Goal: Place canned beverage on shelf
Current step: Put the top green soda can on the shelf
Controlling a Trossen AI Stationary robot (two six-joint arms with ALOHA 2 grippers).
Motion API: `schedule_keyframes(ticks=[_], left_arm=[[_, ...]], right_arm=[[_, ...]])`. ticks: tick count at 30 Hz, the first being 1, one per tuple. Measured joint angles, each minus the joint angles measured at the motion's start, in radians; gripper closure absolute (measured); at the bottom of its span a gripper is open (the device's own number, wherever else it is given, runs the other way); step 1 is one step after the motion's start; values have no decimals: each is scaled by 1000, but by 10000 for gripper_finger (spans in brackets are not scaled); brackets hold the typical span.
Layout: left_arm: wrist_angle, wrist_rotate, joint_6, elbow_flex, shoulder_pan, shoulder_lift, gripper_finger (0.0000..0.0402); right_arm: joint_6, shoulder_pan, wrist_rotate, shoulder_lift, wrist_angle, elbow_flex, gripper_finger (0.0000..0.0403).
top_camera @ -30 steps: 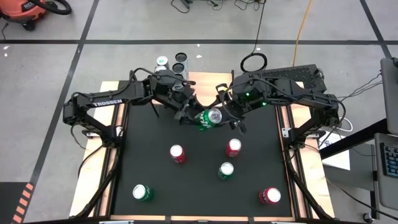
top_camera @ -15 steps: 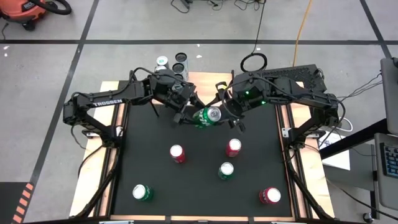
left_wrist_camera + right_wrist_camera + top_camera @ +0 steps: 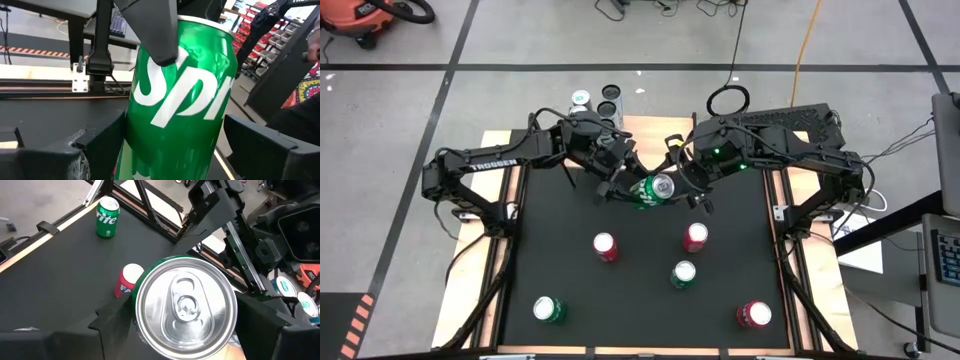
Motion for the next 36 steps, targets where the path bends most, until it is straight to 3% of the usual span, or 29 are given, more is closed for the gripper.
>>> schedule_keyframes(ticks=[6, 23, 31, 36], left_arm=[[-1, 50, -77, 0, -7, 7, 63], [40, 50, -30, -2, -27, 8, 63], [2, 10, -74, -2, -33, 10, 63], [-55, -19, -8, -2, -49, 16, 63]], right_arm=[[6, 0, -26, 16, 13, 0, 132], [14, 2, -19, 22, 40, 1, 133], [132, -1, -15, 25, -2, 1, 133], [159, -2, -24, 43, -40, 1, 133]])
